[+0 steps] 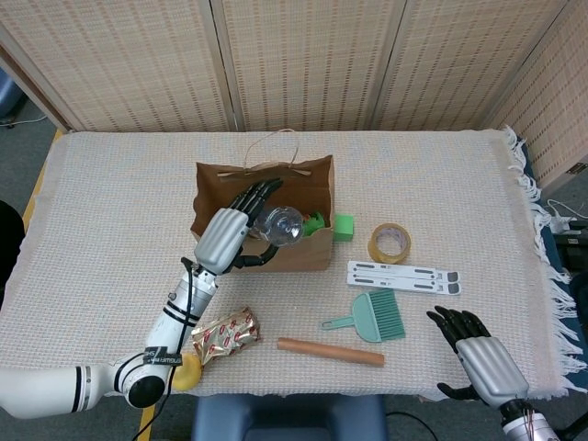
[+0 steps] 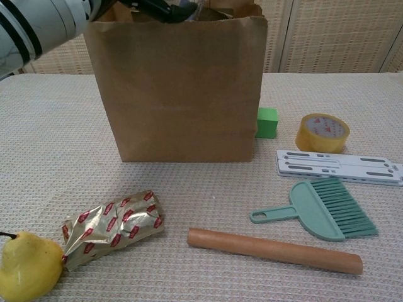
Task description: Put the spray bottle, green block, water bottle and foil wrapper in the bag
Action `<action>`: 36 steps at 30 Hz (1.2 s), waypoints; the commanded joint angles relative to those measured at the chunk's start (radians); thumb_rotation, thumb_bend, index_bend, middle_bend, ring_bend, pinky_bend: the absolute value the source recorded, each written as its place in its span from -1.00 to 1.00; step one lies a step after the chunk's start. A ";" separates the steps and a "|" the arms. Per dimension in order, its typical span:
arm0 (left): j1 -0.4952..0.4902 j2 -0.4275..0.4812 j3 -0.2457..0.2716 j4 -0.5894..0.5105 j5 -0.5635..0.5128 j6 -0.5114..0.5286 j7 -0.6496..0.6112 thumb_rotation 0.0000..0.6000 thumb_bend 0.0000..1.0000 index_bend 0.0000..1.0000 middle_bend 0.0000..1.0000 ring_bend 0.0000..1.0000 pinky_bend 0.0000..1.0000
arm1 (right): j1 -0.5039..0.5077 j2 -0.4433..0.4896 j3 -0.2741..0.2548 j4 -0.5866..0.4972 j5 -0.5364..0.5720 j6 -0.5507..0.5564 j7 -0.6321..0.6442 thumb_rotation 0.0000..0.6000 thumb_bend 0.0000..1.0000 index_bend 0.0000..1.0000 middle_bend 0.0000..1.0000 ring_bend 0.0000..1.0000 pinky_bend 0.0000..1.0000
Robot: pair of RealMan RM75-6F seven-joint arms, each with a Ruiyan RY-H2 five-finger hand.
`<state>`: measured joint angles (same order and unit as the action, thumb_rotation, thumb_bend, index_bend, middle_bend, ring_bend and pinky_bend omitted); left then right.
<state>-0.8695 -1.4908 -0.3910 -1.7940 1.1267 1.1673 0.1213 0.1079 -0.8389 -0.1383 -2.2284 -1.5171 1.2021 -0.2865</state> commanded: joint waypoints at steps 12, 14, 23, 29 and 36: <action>-0.010 0.029 -0.029 -0.046 -0.219 0.009 0.167 1.00 0.09 -1.00 -1.00 -1.00 -0.76 | -0.005 -0.009 -0.004 -0.003 -0.006 0.004 -0.019 1.00 -0.88 -1.00 -1.00 -1.00 -1.00; -0.016 0.030 -0.034 -0.046 -0.238 0.014 0.188 1.00 0.00 -1.00 -1.00 -1.00 -0.76 | -0.006 -0.009 -0.004 -0.002 -0.007 0.006 -0.018 1.00 -0.88 -1.00 -1.00 -1.00 -1.00; -0.040 0.046 -0.064 -0.064 -0.261 0.014 0.204 1.00 -0.27 -1.00 -1.00 -1.00 -0.79 | -0.003 -0.008 -0.001 0.000 0.000 0.004 -0.018 1.00 -0.88 -1.00 -1.00 -1.00 -1.00; -0.065 0.056 -0.105 -0.087 -0.305 0.025 0.218 1.00 -0.27 -1.00 -1.00 -1.00 -0.79 | -0.004 -0.004 -0.001 -0.004 -0.001 0.007 -0.016 1.00 -0.88 -1.00 -1.00 -1.00 -1.00; -0.012 0.122 -0.061 -0.122 -0.191 0.056 0.188 1.00 -0.13 -1.00 -1.00 -1.00 -0.77 | -0.003 0.003 -0.003 -0.004 -0.005 0.004 -0.005 1.00 -0.88 -1.00 -1.00 -1.00 -1.00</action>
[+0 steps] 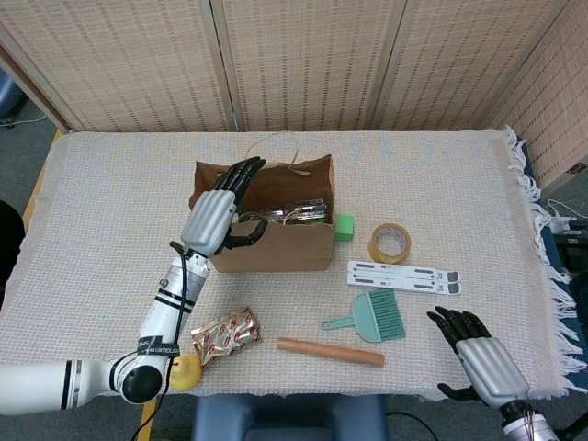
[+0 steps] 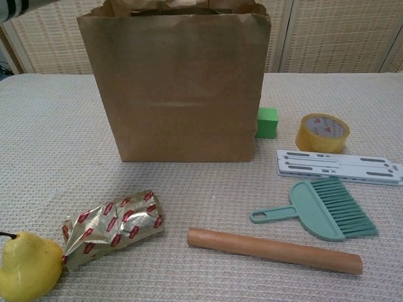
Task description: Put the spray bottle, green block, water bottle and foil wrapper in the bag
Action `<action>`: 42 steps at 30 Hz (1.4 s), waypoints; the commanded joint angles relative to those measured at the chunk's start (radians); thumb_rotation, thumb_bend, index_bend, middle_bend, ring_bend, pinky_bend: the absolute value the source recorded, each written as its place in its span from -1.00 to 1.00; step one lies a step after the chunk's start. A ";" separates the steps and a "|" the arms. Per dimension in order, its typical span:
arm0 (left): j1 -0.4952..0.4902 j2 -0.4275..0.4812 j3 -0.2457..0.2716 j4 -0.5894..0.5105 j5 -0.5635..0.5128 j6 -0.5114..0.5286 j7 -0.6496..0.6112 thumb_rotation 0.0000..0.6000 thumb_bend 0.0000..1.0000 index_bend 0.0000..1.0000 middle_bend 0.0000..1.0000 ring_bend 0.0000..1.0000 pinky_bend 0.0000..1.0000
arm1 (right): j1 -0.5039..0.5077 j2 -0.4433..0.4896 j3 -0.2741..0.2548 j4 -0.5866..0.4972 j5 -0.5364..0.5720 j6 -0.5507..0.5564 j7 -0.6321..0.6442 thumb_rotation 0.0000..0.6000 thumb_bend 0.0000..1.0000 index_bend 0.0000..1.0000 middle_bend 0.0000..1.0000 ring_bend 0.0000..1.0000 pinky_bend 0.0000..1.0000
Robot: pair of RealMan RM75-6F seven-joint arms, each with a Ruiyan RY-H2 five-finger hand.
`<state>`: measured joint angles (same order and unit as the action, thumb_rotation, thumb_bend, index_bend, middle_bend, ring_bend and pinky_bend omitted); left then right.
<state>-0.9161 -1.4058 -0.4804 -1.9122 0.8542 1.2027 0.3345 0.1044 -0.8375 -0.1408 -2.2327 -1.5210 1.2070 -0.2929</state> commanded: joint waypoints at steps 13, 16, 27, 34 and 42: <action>0.267 0.273 0.107 0.102 0.274 0.070 -0.303 1.00 -0.01 -0.73 -0.94 -0.98 -0.55 | -0.005 0.003 -0.005 -0.002 -0.011 0.003 0.005 1.00 -0.88 -1.00 -1.00 -1.00 -1.00; 0.318 0.330 0.164 0.148 0.369 0.049 -0.393 1.00 -0.01 -0.71 -0.90 -0.95 -0.52 | -0.005 0.000 -0.006 -0.003 -0.012 0.001 -0.001 1.00 -0.88 -1.00 -1.00 -1.00 -1.00; 0.443 0.354 0.477 0.644 0.971 0.239 -0.619 1.00 -0.18 -0.82 -0.95 -0.94 -0.51 | -0.014 -0.007 -0.011 -0.001 -0.026 0.010 -0.012 1.00 -0.88 -1.00 -1.00 -1.00 -1.00; 0.512 0.276 0.614 0.967 1.183 0.466 -0.709 1.00 -0.22 -0.98 -1.00 -0.97 -0.55 | -0.017 -0.016 -0.012 0.002 -0.024 0.011 -0.027 1.00 -0.88 -1.00 -1.00 -1.00 -1.00; 0.605 0.209 0.729 1.138 1.305 0.674 -0.721 1.00 -0.24 -1.00 -1.00 -1.00 -0.62 | -0.021 -0.027 -0.010 0.005 -0.025 0.018 -0.042 1.00 -0.88 -1.00 -1.00 -1.00 -1.00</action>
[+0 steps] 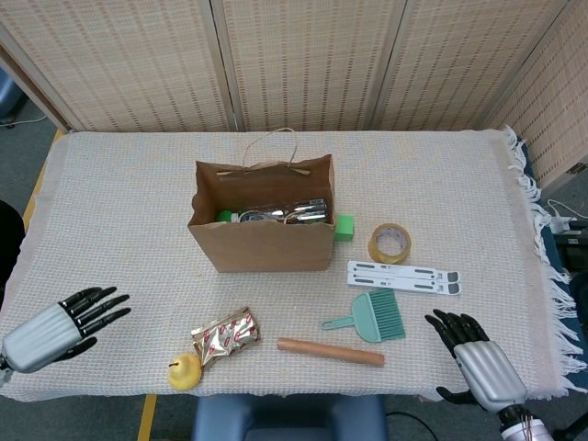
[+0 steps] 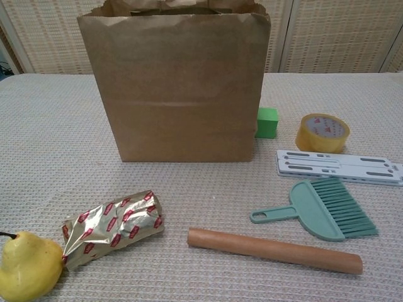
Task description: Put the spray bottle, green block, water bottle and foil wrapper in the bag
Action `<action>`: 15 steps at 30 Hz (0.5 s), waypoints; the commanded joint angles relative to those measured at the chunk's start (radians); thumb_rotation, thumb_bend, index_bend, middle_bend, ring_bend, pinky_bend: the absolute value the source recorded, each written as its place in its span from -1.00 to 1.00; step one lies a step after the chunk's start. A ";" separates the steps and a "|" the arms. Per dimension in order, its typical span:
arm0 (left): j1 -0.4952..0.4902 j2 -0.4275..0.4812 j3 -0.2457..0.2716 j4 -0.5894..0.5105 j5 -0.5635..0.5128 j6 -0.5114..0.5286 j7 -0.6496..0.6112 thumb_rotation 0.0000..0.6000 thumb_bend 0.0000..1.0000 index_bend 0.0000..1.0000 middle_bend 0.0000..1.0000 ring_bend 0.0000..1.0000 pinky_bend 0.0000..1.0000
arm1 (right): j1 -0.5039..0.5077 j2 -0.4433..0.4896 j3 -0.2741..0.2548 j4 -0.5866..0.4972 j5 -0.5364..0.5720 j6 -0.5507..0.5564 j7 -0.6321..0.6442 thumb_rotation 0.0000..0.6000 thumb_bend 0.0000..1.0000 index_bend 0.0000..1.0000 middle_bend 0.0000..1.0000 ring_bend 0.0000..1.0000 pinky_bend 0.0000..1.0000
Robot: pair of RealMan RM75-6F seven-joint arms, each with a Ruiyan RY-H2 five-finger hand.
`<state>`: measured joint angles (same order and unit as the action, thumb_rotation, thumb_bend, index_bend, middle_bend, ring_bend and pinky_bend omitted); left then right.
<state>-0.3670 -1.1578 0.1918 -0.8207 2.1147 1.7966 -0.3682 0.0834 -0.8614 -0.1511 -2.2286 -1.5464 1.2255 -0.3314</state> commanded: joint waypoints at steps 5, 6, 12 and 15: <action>0.077 -0.062 0.088 0.007 0.074 0.117 0.016 1.00 -0.24 -1.00 -1.00 -1.00 -0.64 | 0.001 -0.014 -0.002 0.005 0.009 -0.009 -0.021 1.00 -0.88 -1.00 -1.00 -1.00 -1.00; 0.073 -0.062 0.090 -0.011 0.079 0.114 0.026 1.00 -0.24 -1.00 -1.00 -1.00 -0.65 | 0.001 -0.015 -0.002 0.005 0.010 -0.010 -0.022 1.00 -0.88 -1.00 -1.00 -1.00 -1.00; 0.034 -0.054 0.103 -0.165 0.082 0.003 0.085 1.00 -0.24 -1.00 -1.00 -1.00 -0.69 | 0.000 -0.013 -0.005 0.000 0.000 -0.009 -0.021 1.00 -0.88 -1.00 -1.00 -1.00 -1.00; 0.018 -0.058 0.114 -0.235 0.078 -0.079 0.121 1.00 -0.24 -1.00 -1.00 -1.00 -0.70 | 0.001 -0.009 -0.005 0.002 0.003 -0.010 -0.011 1.00 -0.88 -1.00 -1.00 -1.00 -1.00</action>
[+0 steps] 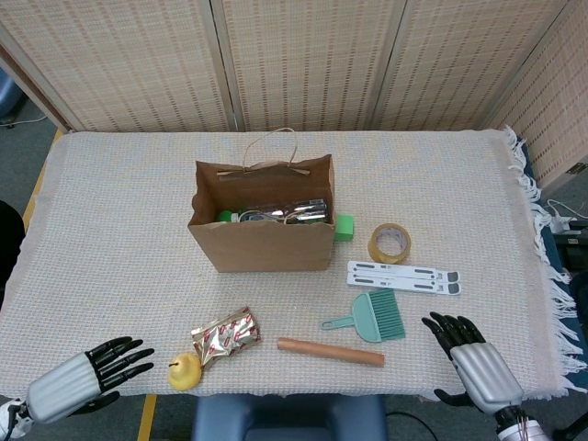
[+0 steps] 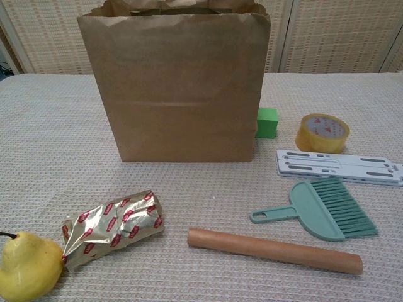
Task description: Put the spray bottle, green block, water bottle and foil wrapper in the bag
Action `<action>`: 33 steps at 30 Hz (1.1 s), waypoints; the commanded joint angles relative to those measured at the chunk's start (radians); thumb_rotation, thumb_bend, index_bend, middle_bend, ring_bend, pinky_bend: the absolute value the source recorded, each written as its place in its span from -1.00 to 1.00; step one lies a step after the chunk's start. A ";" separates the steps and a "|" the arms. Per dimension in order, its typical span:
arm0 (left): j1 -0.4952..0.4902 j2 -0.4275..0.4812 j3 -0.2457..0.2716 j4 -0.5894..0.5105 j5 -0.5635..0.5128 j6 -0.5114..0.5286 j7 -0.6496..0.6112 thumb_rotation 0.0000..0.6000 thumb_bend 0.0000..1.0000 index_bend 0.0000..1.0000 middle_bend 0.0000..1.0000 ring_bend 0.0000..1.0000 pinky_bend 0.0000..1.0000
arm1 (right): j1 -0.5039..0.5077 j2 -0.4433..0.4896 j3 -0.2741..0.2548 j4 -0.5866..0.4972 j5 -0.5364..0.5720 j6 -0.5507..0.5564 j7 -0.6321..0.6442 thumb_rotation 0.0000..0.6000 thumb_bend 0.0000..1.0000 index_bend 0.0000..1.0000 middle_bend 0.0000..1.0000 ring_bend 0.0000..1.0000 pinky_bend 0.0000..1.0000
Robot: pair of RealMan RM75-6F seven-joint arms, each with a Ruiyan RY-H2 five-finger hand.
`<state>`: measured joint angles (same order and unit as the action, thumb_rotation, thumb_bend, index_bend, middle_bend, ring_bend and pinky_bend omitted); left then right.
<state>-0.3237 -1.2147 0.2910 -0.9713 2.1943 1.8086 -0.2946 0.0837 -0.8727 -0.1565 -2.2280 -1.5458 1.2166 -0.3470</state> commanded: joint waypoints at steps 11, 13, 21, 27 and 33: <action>-0.042 -0.050 0.023 -0.233 0.001 -0.210 0.154 1.00 -0.24 -1.00 -1.00 -1.00 -0.70 | 0.010 0.003 0.005 0.004 0.022 -0.014 0.012 1.00 -0.88 -1.00 -1.00 -1.00 -1.00; -0.048 -0.062 0.012 -0.251 -0.003 -0.221 0.170 1.00 -0.24 -1.00 -1.00 -1.00 -0.70 | 0.012 0.004 0.005 0.003 0.025 -0.017 0.013 1.00 -0.88 -1.00 -1.00 -1.00 -1.00; -0.059 -0.102 -0.011 -0.318 -0.048 -0.289 0.198 1.00 -0.24 -1.00 -1.00 -1.00 -0.73 | 0.011 0.014 0.001 -0.003 0.014 -0.016 0.029 1.00 -0.88 -1.00 -1.00 -1.00 -1.00; -0.055 -0.105 0.007 -0.354 -0.060 -0.348 0.250 1.00 -0.24 -1.00 -1.00 -1.00 -0.76 | 0.013 0.021 -0.002 -0.004 0.005 -0.019 0.040 1.00 -0.88 -1.00 -1.00 -1.00 -1.00; -0.065 -0.111 0.013 -0.372 -0.068 -0.399 0.287 1.00 -0.24 -1.00 -1.00 -1.00 -0.78 | 0.011 0.023 -0.006 -0.005 -0.006 -0.017 0.044 1.00 -0.88 -1.00 -1.00 -1.00 -1.00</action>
<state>-0.3855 -1.3236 0.3031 -1.3381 2.1300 1.4173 -0.0121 0.0953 -0.8495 -0.1613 -2.2331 -1.5511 1.1987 -0.3029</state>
